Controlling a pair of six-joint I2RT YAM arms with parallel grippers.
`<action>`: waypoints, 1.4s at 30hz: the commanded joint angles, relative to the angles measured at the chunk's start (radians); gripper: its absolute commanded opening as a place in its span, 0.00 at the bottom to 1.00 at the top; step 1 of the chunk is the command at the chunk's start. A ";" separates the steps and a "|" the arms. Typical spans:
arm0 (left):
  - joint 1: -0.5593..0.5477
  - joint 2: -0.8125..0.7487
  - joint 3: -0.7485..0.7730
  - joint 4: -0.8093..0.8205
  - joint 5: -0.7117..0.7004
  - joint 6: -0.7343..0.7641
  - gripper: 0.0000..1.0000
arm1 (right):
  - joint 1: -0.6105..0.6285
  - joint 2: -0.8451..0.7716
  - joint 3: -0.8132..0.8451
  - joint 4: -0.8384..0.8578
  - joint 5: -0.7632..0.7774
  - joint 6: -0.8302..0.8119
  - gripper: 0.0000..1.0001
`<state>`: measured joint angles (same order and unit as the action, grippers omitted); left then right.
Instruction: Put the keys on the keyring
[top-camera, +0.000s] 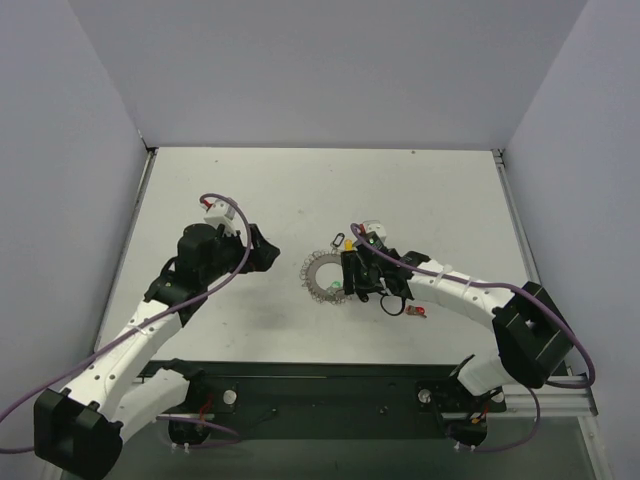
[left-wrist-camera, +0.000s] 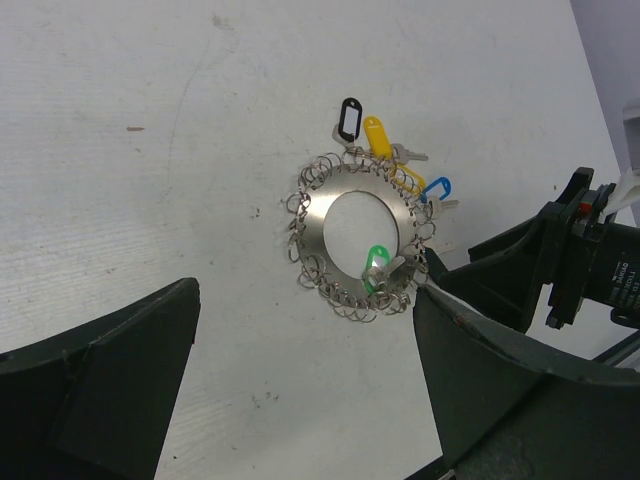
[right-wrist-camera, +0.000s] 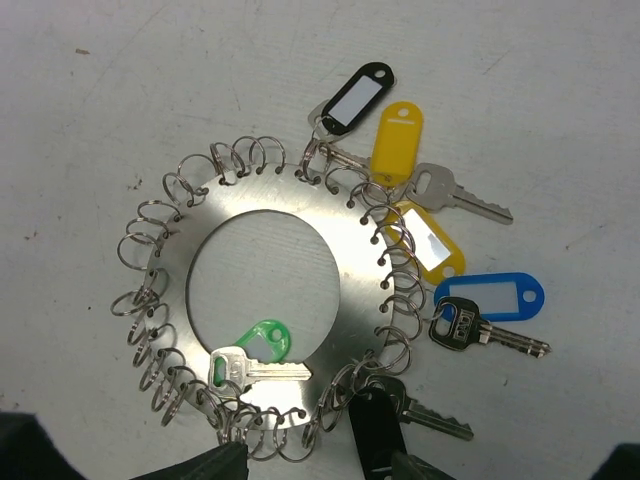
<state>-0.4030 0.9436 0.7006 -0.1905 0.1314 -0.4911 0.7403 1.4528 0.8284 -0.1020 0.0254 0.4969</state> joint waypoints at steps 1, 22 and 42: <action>0.006 -0.026 0.005 0.054 -0.010 -0.006 0.97 | 0.002 0.007 0.031 0.015 0.002 0.015 0.56; 0.007 0.008 0.007 0.034 -0.012 -0.014 0.98 | -0.010 0.168 0.084 0.004 0.019 0.043 0.23; 0.007 -0.006 -0.001 0.033 -0.001 -0.001 0.98 | -0.021 0.072 0.048 0.018 0.051 0.005 0.00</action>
<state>-0.4026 0.9573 0.6998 -0.1829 0.1219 -0.4942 0.7254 1.6188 0.8871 -0.0860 0.0647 0.5262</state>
